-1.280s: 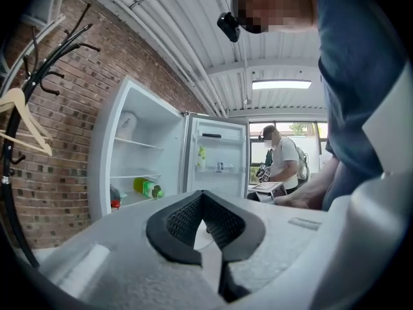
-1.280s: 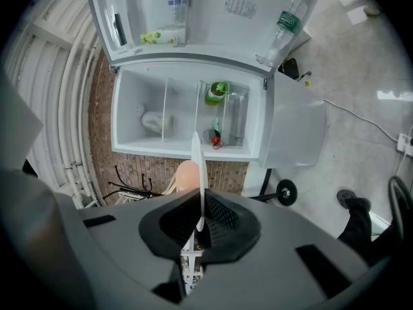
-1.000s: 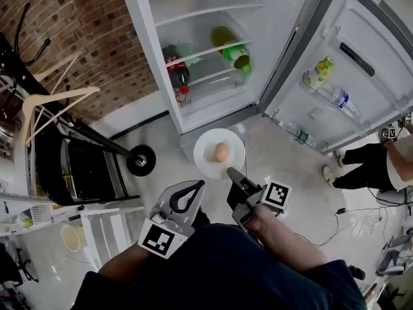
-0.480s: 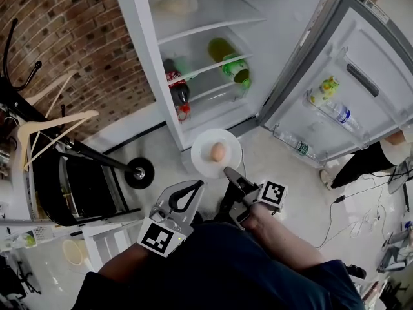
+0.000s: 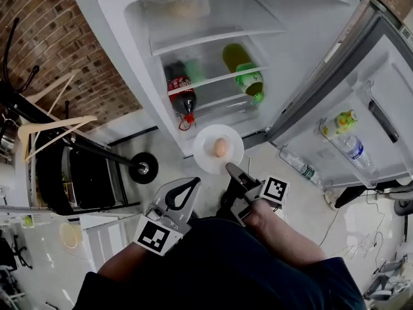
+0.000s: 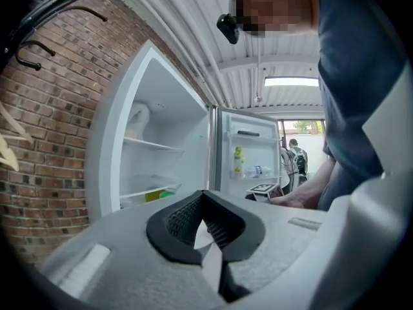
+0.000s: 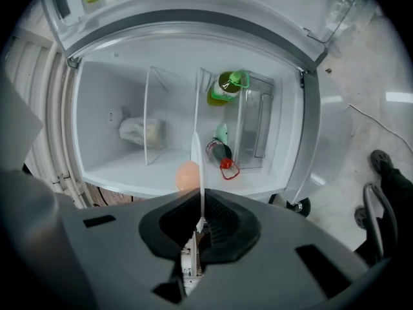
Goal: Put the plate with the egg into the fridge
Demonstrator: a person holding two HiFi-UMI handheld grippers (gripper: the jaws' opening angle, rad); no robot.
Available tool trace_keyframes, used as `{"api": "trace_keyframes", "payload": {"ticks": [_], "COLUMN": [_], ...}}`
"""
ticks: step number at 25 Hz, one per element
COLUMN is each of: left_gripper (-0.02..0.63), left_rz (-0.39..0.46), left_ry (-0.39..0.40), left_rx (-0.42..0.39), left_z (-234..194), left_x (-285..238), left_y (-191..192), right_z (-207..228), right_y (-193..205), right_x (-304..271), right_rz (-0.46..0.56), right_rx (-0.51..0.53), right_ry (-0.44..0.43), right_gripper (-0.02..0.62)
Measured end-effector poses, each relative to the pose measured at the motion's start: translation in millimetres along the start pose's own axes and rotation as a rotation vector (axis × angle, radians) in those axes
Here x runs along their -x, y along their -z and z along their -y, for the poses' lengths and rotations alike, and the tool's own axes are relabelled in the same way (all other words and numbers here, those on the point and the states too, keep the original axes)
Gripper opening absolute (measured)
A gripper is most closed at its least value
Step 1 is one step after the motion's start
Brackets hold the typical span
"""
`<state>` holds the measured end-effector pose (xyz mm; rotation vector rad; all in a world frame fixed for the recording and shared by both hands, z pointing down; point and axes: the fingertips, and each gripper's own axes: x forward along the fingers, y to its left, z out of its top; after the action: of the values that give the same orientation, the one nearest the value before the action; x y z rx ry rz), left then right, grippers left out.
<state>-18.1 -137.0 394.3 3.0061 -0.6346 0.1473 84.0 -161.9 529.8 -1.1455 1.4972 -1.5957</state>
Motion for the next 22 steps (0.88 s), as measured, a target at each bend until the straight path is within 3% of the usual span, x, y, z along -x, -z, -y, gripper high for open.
{"api": "trace_keyframes", "payload": {"ticks": [13,22], "left_gripper": [-0.009,-0.009], "left_rz": [-0.016,-0.035], "left_ry": [-0.151,-0.222], "left_rx": [0.016,0.032], "left_z": [-15.4,-25.9], "left_x": [-47.2,-48.2], "left_y": [1.9,4.9], "right_z": [-27.4,-51.0], "right_y": [-105.6,-148.1], "right_x": [-64.0,-112.1], "right_rz": [-0.029,-0.010], "right_rx": [0.011,0.006], "right_ry": [-0.067,-0.082], "right_gripper": [0.018,0.018]}}
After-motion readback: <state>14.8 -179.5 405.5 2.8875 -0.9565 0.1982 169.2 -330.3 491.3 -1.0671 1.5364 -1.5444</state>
